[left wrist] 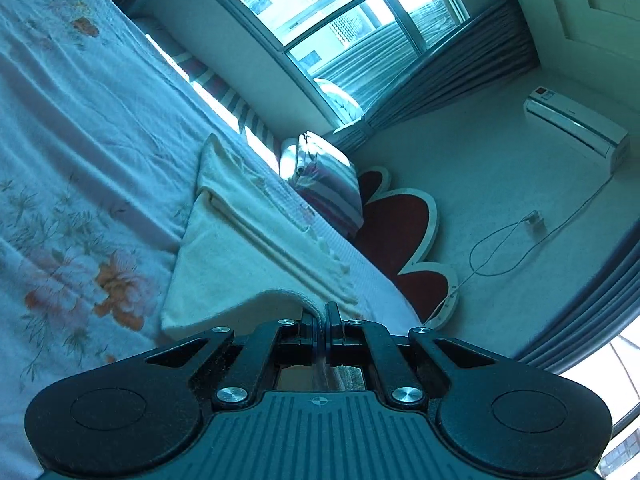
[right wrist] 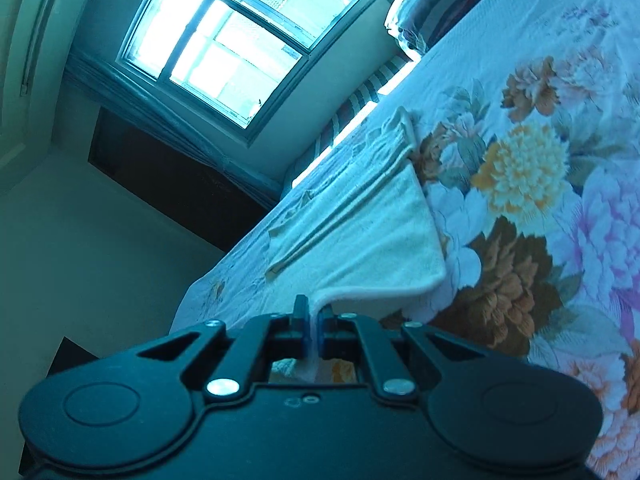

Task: Fold small clothes
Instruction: 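Grasp the hem with the right gripper while the left gripper grasps it too, lifting, then carry the hem over the sweater toward the collar with both grippers and release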

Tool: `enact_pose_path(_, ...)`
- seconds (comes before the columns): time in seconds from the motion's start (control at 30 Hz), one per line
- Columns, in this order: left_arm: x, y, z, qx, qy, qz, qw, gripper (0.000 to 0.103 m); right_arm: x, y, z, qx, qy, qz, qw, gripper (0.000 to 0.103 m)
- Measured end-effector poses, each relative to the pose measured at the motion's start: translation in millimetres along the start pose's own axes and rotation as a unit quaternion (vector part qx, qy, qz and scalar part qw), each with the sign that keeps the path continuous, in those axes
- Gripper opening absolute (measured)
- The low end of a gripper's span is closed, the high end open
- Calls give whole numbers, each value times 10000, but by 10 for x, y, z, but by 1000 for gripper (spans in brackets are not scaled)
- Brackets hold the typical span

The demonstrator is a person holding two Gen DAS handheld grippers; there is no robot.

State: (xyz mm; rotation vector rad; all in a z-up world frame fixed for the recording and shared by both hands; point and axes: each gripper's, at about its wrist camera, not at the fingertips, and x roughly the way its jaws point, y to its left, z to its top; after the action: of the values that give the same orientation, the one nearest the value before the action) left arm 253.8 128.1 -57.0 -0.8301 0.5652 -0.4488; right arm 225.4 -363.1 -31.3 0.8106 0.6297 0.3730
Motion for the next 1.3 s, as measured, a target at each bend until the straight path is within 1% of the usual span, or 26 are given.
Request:
enact_pose_path(0.1,226,-56,229,-58,-186,-5,9998,3,178,91,338,-105,-94,114,9998,5)
enact_pose_path(0.2,484,-74,464,-98,-343,23,9994,3,386,146,653,-220,-197,131,9995,5)
enact_pose_path(0.37,924,-75,827,-232,-472,1,9986,3,795,151,1120,-304,-287,142,9990,5)
enact_pose_path(0.57,1578,60,1216,-275,-388,137,9988,3,1391,-55,1686,-130,-241,259,9993,5)
enact_pose_path(0.7,2072,301,1409,-369,-245,365,9984,3,1873,-245,1972,11,-110,277,9996,5)
enact_pose_path(0.83,2510,543,1544,-420,-104,616,9972,3,2305,-498,2120,175,39,229,9996,5)
enact_pose_path(0.97,2876,758,1632,-500,124,922,9944,3,2695,-775,2176,430,227,135,9987,5)
enact_pose_path(1.0,2977,810,1640,-500,219,1067,9928,3,2775,-845,2190,515,260,105,9983,5)
enact_pose_path(1.1,3174,923,1652,-565,412,1261,9896,3,2941,-1018,2185,797,364,11,9962,5)
enact_pose_path(1.13,3221,946,1661,-590,433,1285,9890,3,2998,-1088,2178,928,405,-22,9949,5)
enact_pose_path(1.23,3304,1007,1714,-736,334,1303,9882,3,3091,-1195,2163,1112,477,-111,9926,6)
enact_pose_path(1.3,3347,1032,1756,-782,286,1294,9881,3,3113,-1235,2162,1152,436,-162,9922,9)
